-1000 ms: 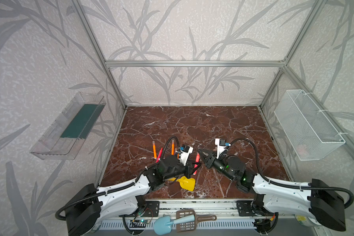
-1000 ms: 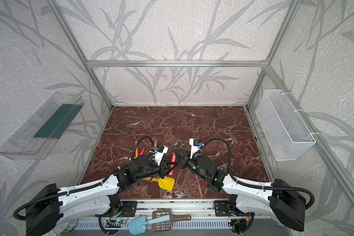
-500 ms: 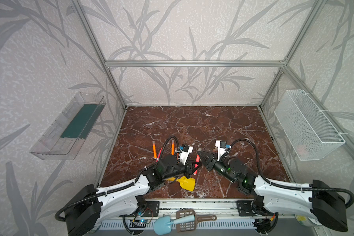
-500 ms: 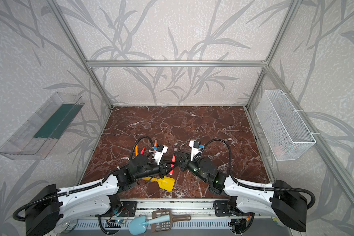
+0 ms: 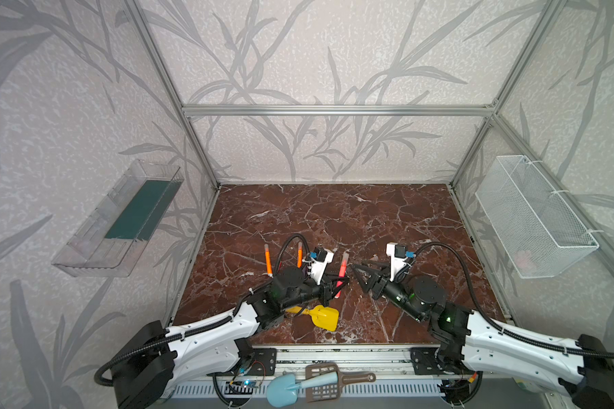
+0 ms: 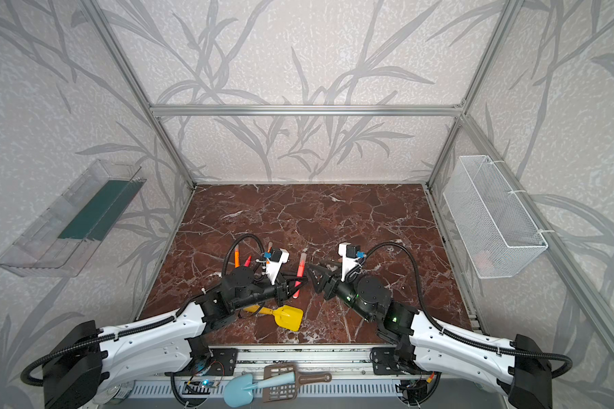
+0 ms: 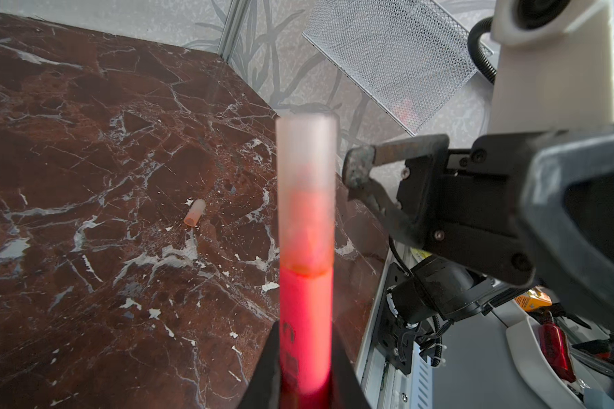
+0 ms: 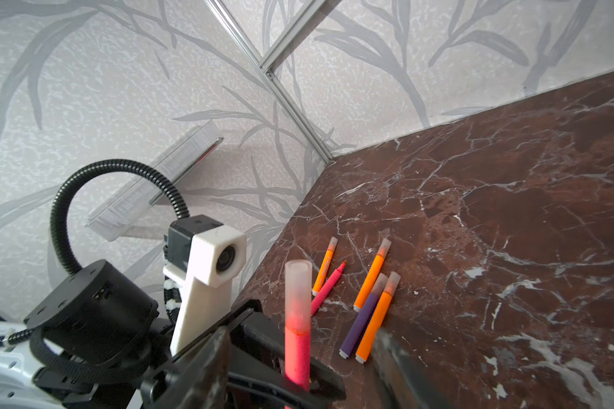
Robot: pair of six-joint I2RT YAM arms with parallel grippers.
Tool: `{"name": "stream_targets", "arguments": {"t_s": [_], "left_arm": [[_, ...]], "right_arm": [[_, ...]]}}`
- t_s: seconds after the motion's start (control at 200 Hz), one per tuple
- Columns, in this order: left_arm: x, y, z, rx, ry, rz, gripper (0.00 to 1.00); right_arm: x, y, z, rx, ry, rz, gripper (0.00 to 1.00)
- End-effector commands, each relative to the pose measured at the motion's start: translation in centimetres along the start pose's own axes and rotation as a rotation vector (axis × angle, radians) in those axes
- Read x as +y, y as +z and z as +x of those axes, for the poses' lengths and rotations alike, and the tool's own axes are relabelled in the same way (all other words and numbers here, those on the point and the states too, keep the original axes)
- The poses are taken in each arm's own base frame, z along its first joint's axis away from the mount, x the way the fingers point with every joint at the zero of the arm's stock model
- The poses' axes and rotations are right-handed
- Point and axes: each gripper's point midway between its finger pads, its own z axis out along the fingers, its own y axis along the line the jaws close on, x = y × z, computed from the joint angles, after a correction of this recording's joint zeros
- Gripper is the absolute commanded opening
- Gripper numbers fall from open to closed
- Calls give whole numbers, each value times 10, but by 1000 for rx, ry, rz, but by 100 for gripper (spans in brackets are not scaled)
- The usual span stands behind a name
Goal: Insert the pens into the pen caps
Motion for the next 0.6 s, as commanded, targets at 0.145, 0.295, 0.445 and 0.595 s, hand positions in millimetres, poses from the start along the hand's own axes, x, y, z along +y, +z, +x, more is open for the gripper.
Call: {"name": "stream_targets", "arguments": {"t_s": [0.145,0.295,0.445,0.595], "left_arm": [[-4,-2,6,22,77,22,0],[-3,-2,8,27,81,22,0],[-2,-2,9,28,86,15,0],[-1,-3,11,32,88,14,0]], "right_arm": [[3,26,1,56,-42,84,59],[8,41,6,83,-44,81,51],[12,50,6,89,-55,79,44],[13,52,5,86,-61,84,44]]}}
